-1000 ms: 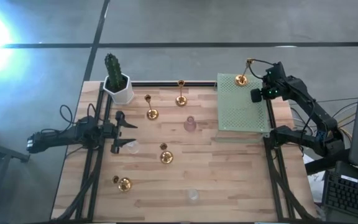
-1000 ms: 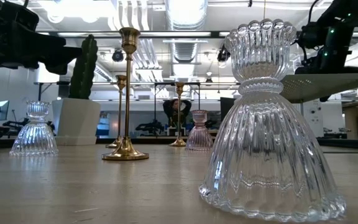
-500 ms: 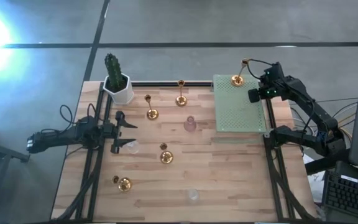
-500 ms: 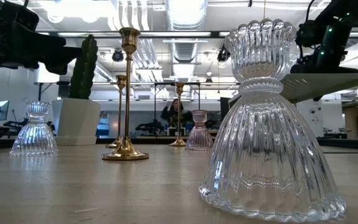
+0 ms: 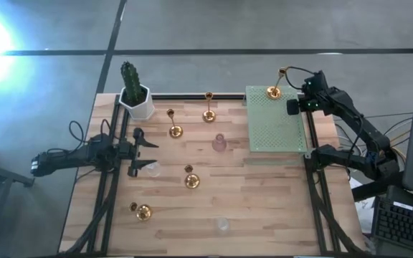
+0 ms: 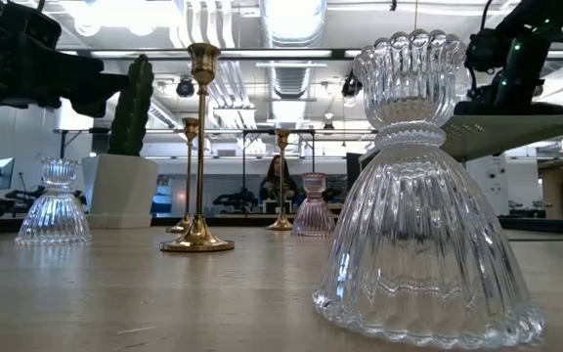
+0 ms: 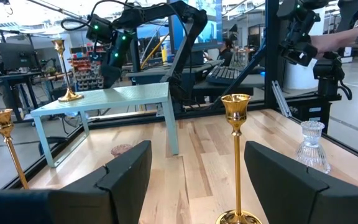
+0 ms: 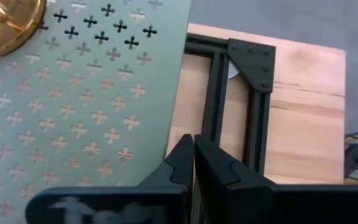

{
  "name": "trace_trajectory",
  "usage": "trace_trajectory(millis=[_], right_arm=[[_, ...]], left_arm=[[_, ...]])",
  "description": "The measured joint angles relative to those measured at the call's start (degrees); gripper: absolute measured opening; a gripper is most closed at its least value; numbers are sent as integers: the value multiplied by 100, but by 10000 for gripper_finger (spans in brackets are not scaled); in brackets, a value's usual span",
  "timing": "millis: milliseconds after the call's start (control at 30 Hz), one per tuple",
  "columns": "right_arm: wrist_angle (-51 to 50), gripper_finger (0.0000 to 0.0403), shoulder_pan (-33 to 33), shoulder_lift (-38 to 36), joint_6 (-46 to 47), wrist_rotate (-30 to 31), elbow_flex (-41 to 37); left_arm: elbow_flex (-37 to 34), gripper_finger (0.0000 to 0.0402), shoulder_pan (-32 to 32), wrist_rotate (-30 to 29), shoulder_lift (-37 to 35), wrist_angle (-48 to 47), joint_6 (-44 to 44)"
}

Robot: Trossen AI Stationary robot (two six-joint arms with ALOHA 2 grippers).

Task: Pick & Place candle stick holders
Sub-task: Put the bottom transparent glass candle holder on the shelf

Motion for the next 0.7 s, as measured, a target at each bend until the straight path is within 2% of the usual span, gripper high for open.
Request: trace_trajectory(millis=[233, 333, 433, 533, 700], right_arm=[[-510, 8, 163, -392, 31, 309, 578], [-1219, 8, 294, -673, 79, 982, 1069], [-1923, 8, 425, -1046, -125, 1105, 1531], [-2316, 8, 630, -1492, -2, 952, 1987], [-2368, 8, 1003, -2384, 225, 153, 2520]], left_arm=[[0, 262, 1, 1, 2, 0, 0], [-2, 262, -1, 2, 2, 0, 2], [0, 262, 1, 2, 2, 0, 0], [-1, 262, -1, 0, 2, -1, 0], [0, 262, 1, 2, 0, 0, 0]])
